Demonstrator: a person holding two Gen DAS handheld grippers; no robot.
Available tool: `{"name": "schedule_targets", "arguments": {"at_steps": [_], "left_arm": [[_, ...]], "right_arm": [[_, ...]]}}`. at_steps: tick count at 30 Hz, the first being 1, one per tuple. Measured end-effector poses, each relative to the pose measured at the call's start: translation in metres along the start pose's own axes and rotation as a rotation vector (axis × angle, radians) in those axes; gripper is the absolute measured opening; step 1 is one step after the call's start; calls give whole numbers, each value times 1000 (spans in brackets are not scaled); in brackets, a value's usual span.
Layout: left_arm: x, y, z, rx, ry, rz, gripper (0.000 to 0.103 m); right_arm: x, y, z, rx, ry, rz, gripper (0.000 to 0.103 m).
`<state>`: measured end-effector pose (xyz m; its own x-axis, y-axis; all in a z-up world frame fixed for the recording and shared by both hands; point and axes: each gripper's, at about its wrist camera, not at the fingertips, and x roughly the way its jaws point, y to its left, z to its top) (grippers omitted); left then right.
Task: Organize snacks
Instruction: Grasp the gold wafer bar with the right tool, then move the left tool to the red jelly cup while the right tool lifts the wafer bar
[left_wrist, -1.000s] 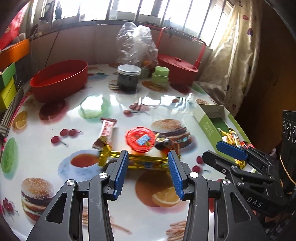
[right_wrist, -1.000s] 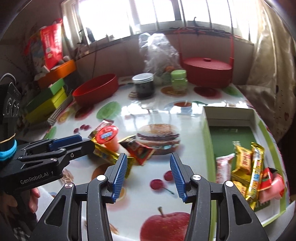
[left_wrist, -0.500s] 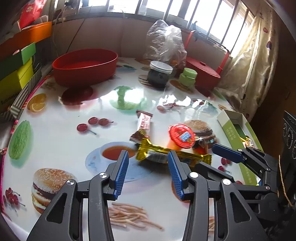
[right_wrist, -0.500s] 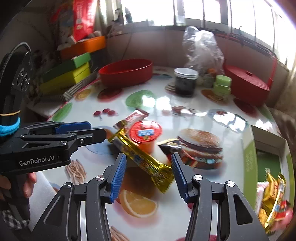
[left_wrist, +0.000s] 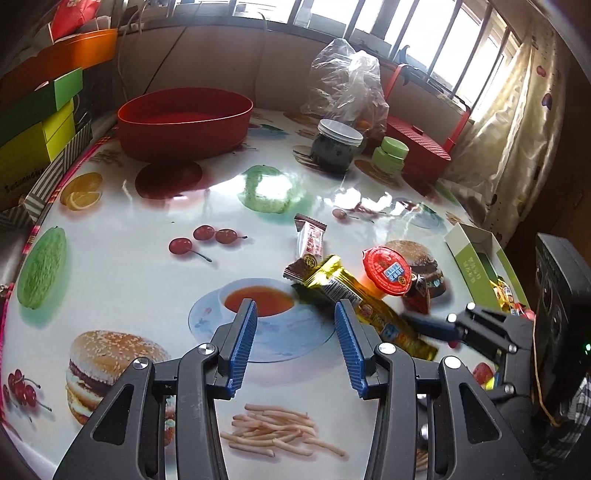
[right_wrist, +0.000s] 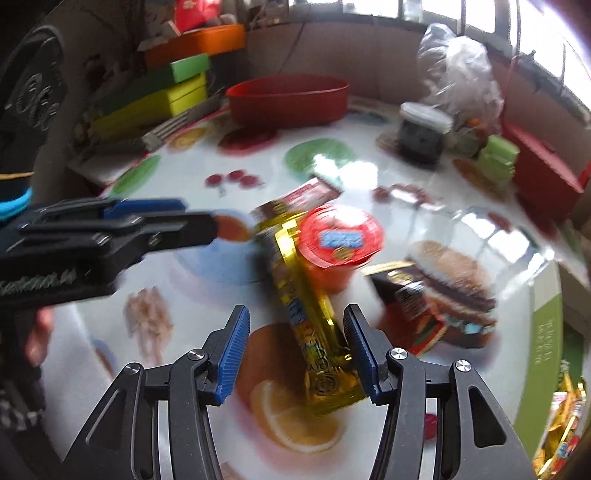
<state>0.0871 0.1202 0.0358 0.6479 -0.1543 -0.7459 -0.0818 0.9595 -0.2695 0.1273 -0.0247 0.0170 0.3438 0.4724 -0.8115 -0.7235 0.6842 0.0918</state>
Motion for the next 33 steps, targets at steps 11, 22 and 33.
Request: {"name": "schedule_targets", "arguments": {"at_steps": [11, 22, 33], "left_arm": [[-1, 7, -1, -14, 2, 1, 45], [0, 3, 0, -10, 3, -1, 45], [8, -15, 3, 23, 17, -40, 45]], "right_arm": [[10, 11, 3, -10, 4, -43, 52], [2, 5, -3, 38, -20, -58, 21], [-27, 3, -26, 65, -15, 8, 21]]}}
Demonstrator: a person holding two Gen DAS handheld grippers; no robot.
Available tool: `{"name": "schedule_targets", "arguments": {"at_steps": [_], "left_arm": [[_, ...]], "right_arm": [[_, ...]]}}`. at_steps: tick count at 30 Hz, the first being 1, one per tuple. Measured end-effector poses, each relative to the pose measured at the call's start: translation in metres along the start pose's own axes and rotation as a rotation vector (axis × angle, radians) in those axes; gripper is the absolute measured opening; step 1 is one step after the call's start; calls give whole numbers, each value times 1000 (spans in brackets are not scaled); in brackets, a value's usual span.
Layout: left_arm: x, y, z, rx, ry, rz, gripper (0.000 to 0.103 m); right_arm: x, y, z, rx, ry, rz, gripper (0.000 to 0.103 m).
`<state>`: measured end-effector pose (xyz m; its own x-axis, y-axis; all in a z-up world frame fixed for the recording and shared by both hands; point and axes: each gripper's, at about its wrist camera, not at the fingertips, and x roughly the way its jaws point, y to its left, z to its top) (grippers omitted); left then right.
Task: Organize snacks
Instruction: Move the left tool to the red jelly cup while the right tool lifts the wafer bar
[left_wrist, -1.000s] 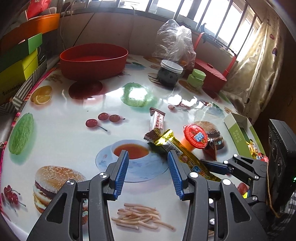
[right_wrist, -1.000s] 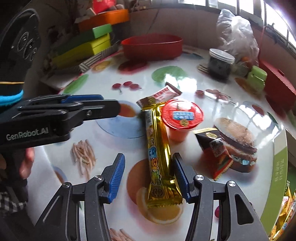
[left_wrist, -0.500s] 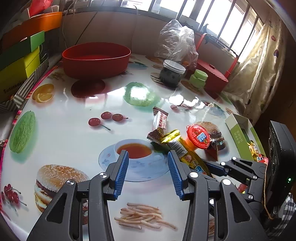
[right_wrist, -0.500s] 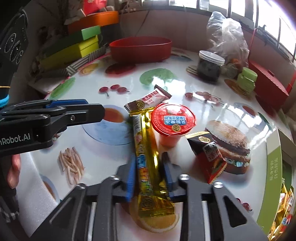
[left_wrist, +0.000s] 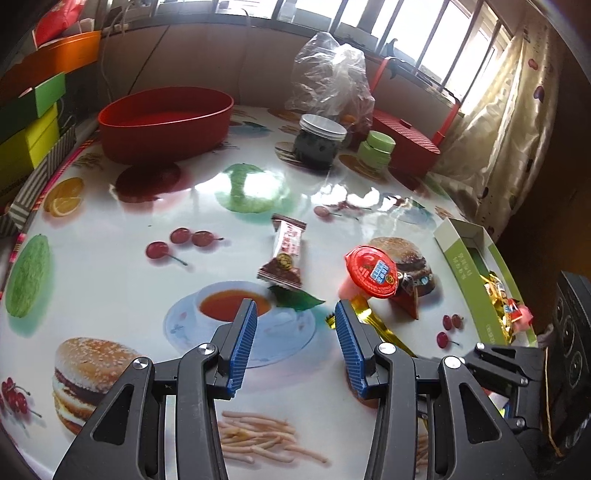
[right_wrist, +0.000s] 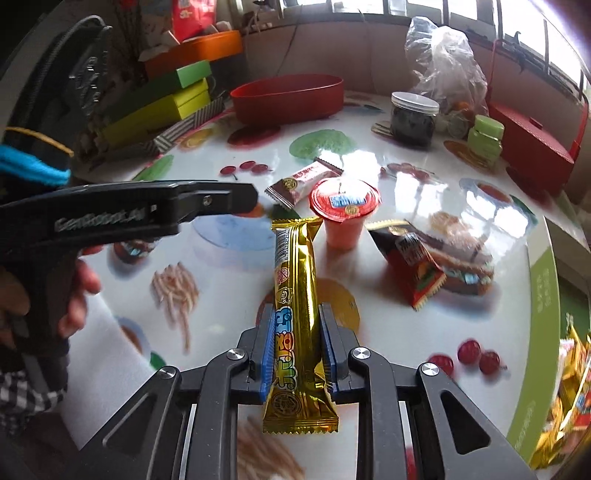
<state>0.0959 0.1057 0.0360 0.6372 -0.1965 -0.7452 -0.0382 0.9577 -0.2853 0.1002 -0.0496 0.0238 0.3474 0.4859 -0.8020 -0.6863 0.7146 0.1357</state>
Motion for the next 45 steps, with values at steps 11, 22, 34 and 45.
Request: {"name": "schedule_targets", "arguments": {"at_steps": [11, 22, 34, 45], "left_arm": [[5, -20, 9, 46, 0, -47, 45], [24, -48, 14, 127, 13, -46, 59], [54, -62, 18, 173, 32, 5, 67], [59, -68, 18, 184, 21, 10, 67]], "right_arm": [[-25, -9, -24, 52, -5, -8, 21], [-45, -36, -37, 198, -45, -94, 21], [-49, -47, -42, 262, -66, -114, 21], [-52, -50, -44, 280, -80, -110, 21]]}}
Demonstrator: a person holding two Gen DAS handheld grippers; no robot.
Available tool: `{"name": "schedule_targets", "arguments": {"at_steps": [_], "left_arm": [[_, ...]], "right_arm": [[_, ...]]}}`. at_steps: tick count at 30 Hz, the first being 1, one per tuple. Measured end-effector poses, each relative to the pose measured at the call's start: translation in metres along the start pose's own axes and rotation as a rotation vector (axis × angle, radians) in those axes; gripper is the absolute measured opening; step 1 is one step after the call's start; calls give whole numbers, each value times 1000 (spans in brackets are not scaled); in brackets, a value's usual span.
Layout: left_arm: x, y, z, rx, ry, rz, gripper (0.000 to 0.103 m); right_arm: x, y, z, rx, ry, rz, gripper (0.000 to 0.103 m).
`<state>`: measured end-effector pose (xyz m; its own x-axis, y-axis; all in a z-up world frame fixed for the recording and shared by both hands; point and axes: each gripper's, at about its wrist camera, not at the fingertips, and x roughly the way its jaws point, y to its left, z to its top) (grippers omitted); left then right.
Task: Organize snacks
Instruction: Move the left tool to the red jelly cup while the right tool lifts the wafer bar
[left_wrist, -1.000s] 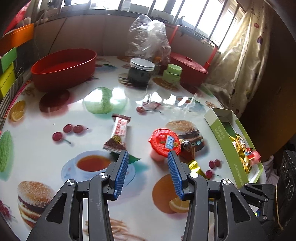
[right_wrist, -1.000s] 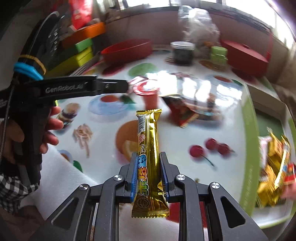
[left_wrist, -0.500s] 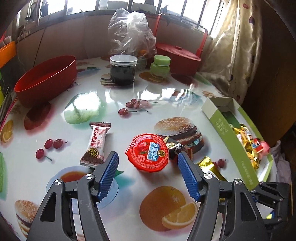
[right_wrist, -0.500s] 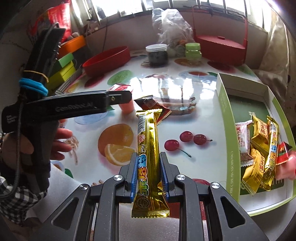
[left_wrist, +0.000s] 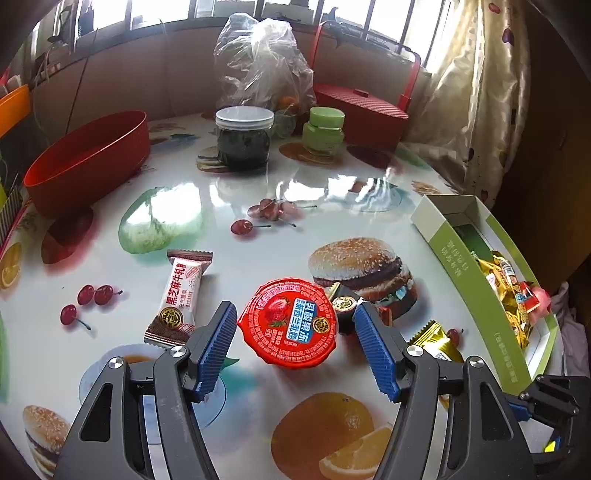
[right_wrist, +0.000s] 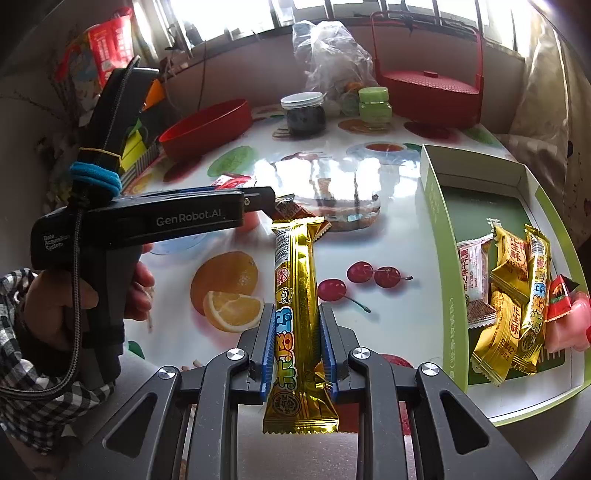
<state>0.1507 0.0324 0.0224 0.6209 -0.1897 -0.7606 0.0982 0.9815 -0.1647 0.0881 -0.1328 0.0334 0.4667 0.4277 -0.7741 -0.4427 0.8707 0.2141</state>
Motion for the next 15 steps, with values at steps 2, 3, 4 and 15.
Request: {"name": "schedule_targets", "arguments": {"at_steps": [2, 3, 4, 15], "left_arm": [[1, 1, 0, -12, -1, 3, 67], [1, 2, 0, -21, -2, 9, 67], [1, 2, -1, -23, -2, 12, 67], [2, 2, 0, -16, -9, 15, 51]], "right_arm": [[-1, 0, 0, 1, -1, 0, 21], [0, 0, 0, 0, -1, 1, 21], [0, 0, 0, 0, -2, 1, 21], [0, -2, 0, 6, -1, 1, 21]]}}
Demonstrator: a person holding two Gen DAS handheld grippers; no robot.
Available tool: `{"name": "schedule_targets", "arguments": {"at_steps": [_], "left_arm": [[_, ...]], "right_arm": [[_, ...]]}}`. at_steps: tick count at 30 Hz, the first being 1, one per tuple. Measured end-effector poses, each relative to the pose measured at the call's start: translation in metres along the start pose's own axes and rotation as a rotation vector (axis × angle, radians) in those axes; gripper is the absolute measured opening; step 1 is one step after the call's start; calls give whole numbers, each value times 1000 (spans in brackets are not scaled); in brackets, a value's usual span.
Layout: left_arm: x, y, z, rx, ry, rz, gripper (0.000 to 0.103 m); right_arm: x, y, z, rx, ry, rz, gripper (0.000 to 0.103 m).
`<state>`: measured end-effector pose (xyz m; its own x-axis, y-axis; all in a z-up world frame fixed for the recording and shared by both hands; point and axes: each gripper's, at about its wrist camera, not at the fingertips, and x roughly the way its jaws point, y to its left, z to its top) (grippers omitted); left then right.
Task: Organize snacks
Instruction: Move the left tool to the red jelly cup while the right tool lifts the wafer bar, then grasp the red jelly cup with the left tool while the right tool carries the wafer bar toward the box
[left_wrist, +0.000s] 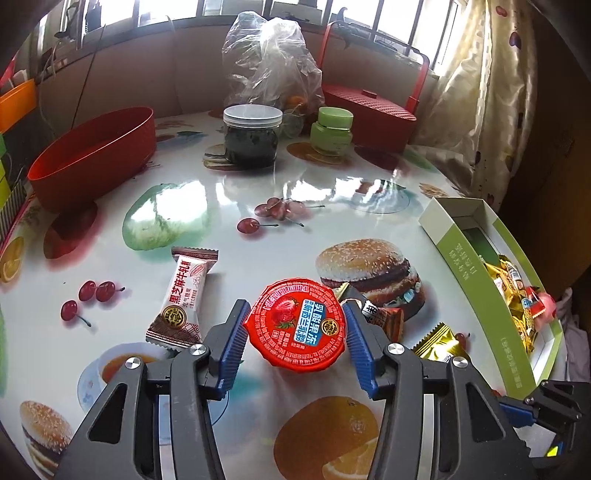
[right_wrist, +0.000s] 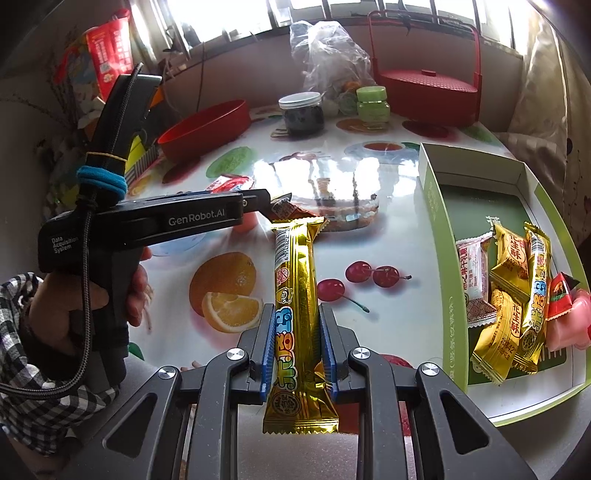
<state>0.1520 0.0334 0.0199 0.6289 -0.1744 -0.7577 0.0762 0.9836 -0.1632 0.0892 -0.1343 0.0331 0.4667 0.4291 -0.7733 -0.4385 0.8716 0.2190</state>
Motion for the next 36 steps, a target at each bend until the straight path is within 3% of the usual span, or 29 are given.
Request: {"name": "schedule_targets", "arguments": {"at_steps": [20, 36], "left_arm": [[-4, 2, -1, 0, -8, 12, 49], [-35, -4, 1, 21, -56, 9, 49]], "right_arm": [[-4, 0, 1, 6, -15, -9, 21], [-18, 2, 6, 13, -58, -16, 21]]}}
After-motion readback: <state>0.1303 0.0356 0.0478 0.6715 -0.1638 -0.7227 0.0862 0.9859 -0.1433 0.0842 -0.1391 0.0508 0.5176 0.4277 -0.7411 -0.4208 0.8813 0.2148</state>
